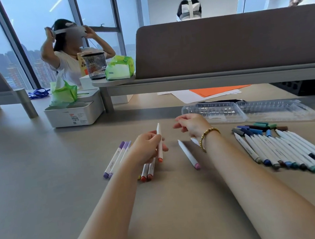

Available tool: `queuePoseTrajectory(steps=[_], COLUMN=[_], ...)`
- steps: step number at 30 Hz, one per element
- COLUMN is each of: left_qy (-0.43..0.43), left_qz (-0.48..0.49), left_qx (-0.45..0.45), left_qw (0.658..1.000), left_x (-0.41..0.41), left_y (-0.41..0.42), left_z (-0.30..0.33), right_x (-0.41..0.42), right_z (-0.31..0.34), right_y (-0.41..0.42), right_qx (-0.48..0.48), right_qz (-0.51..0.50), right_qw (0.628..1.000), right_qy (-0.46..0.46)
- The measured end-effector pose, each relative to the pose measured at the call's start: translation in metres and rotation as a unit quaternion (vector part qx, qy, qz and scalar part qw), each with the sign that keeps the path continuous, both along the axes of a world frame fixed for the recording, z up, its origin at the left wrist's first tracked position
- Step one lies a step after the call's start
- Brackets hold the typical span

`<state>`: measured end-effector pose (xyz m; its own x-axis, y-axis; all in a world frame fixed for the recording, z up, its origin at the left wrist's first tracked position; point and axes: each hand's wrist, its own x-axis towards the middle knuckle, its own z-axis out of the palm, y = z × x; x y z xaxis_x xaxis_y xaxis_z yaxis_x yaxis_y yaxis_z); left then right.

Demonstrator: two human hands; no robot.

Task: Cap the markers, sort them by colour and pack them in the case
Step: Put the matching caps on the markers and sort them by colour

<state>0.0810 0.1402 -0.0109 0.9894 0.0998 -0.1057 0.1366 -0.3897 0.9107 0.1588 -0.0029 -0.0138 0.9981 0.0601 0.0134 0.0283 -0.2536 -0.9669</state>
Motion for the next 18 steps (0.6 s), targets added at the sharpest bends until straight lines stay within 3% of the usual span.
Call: queuePoseTrajectory(steps=[2,7,11,14,18], left_qy=[-0.009,-0.053,-0.095,-0.092,-0.090], left_qz=[-0.020,-0.033,-0.041,-0.069,-0.084], left_qx=[0.024,0.043,0.080,0.151,0.182], left_qw=[0.999,0.997,0.991,0.982,0.975], left_x=[-0.009,-0.019,-0.015,-0.016,-0.017], left_y=[-0.002,-0.009,-0.013,-0.014,-0.014], left_z=[-0.001,0.001,0.005,-0.002,-0.006], right_x=[-0.008,-0.020,-0.017,-0.018,-0.020], right_z=[0.000,0.000,-0.002,-0.001,-0.003], right_y=[-0.009,-0.025,-0.032,-0.035,-0.038], right_qx=[0.078,0.169,0.205,0.227,0.243], right_qz=[0.009,0.048,0.097,0.133,0.135], right_qw=[0.997,0.984,0.974,0.964,0.960], right_qy=[0.025,0.021,0.019,0.040,0.045])
